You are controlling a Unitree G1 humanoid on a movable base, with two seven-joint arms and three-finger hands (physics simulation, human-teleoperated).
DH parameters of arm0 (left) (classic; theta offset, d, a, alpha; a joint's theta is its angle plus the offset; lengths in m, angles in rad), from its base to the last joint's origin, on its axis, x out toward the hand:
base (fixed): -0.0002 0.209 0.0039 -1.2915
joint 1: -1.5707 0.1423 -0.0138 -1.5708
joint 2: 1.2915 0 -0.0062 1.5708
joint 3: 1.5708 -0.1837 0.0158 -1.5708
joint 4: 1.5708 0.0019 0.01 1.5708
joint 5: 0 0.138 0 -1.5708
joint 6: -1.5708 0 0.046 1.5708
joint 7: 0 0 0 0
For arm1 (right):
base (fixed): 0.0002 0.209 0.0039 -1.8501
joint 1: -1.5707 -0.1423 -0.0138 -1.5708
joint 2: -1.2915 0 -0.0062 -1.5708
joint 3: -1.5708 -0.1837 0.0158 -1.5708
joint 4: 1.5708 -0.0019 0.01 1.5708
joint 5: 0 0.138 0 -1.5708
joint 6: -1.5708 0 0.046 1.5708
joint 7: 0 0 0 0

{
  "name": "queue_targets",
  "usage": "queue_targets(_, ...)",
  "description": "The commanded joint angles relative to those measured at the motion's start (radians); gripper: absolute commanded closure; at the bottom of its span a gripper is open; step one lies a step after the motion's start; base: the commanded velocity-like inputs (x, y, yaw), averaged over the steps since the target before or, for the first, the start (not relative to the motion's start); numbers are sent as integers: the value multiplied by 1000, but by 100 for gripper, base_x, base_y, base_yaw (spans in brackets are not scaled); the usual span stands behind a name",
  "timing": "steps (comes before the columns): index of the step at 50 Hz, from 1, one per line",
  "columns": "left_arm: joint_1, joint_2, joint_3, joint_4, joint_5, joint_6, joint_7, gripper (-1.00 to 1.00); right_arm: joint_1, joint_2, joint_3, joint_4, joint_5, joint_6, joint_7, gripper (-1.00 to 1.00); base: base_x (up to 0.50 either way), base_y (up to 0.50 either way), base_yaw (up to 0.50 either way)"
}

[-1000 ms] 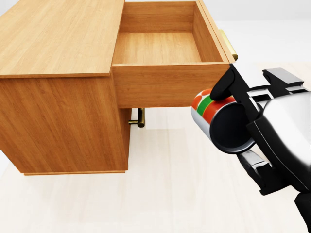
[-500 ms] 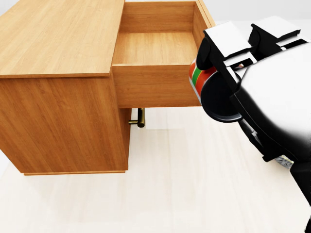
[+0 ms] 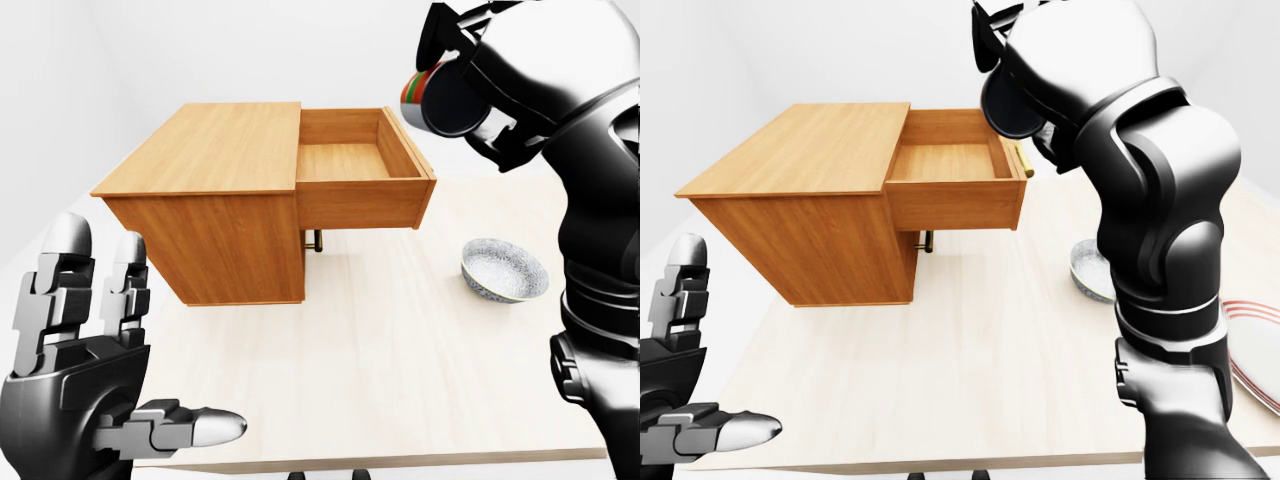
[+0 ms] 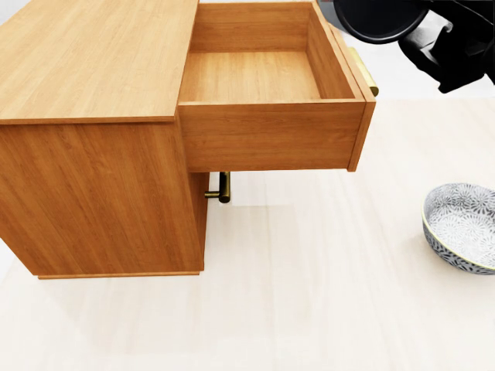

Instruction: Put the ketchup in the top drawer of the cabinet.

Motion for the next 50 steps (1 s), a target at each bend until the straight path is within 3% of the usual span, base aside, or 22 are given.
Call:
queue_targets(1,4,-2,-2,0,1,0,-3,-100,-227,49,-39,333,-64,0,0,100,0,0,0)
queue_targets(9,1,9,2,0,-10,0,7,-100,-383,144,-118,627,-133,0,0,100,0,0,0)
queue_targets(16,-4,3,8,0,-9,0,3,-100,-544,145,-138,993,-39,0,0,100,0,0,0)
queue_targets(30,6,23,-5,0,-18,0,23,-100,-731,161,-99,1419,74,0,0,100,0,0,0)
queue_targets(38,10,28,-8,0,-22,0,28,-100,-782,169,-86,1526,104,0,0,100,0,0,0)
queue_targets(50,14,21,-13,0,-12,0,17,-100,-754,153,-84,1565,119,0,0,100,0,0,0)
